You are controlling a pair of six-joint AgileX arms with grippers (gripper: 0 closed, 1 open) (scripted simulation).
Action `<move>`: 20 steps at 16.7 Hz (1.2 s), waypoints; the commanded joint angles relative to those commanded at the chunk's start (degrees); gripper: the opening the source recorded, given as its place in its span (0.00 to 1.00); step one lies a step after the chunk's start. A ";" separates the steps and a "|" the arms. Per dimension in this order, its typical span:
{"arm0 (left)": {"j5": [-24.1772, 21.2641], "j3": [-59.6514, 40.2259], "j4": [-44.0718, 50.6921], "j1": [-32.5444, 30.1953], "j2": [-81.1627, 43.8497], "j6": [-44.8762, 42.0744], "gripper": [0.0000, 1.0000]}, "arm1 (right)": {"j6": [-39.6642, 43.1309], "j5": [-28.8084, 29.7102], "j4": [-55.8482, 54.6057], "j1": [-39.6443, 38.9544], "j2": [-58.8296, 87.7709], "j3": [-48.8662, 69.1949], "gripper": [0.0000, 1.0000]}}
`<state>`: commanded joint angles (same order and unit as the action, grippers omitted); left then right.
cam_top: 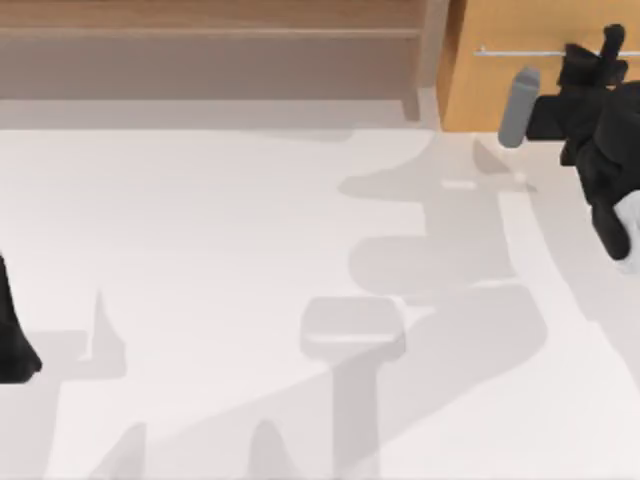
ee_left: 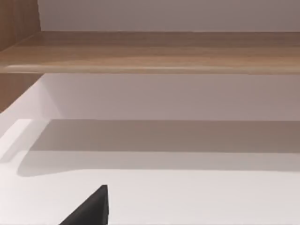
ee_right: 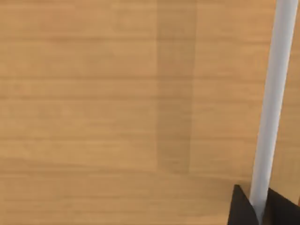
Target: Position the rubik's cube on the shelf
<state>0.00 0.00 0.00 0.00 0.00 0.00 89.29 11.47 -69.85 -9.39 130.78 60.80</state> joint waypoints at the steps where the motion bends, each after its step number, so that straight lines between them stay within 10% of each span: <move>1: 0.00 0.00 0.00 0.00 0.00 0.00 1.00 | 0.00 0.00 0.00 0.00 0.00 0.00 0.00; 20: 0.00 0.00 0.00 0.00 0.00 0.00 1.00 | -0.26 1.99 -9.07 -2.21 -7.07 -16.50 0.00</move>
<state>0.00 0.00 0.00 0.00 0.00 0.00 89.03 13.46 -78.92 -11.60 123.71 44.31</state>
